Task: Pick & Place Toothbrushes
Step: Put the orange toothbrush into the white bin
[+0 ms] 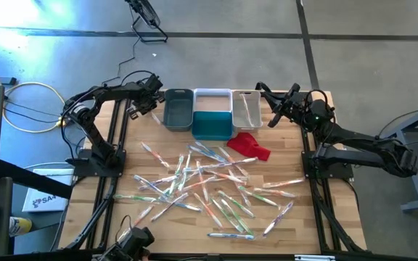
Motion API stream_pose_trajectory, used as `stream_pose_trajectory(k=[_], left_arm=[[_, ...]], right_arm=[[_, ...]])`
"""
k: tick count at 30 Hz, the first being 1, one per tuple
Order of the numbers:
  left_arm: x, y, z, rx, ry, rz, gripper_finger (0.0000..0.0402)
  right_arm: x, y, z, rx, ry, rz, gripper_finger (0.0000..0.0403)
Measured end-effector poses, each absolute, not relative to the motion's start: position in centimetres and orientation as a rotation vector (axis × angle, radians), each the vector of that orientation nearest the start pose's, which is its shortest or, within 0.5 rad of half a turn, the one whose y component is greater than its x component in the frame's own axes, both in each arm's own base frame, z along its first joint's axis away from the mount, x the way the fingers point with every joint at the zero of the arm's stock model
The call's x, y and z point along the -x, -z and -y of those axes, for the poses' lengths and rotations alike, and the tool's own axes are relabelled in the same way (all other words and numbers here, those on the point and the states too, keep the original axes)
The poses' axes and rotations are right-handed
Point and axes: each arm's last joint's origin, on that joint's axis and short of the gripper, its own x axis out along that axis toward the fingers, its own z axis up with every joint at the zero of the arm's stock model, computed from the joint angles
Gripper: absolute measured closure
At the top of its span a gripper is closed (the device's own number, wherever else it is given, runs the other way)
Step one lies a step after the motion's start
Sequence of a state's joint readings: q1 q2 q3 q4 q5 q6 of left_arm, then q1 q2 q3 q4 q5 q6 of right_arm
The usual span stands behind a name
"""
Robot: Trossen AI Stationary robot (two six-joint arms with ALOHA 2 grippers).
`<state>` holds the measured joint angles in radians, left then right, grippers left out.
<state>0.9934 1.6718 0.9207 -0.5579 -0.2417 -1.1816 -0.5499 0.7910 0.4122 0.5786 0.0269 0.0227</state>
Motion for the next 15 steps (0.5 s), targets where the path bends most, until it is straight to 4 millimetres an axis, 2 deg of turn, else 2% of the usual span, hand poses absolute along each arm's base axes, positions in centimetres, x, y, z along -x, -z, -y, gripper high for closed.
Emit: stream_pose_trajectory(k=[5,15], left_arm=[[-15.36,-15.04,-24.8,1.375,-1.745,-0.54,0.037],[-15.41,-15.04,-24.77,1.379,-1.716,-0.563,0.0374]], right_arm=[[-15.22,-27.56,9.42,0.031,0.573,0.202,0.0401],[-15.22,-27.55,9.42,0.031,0.573,0.202,0.0401]])
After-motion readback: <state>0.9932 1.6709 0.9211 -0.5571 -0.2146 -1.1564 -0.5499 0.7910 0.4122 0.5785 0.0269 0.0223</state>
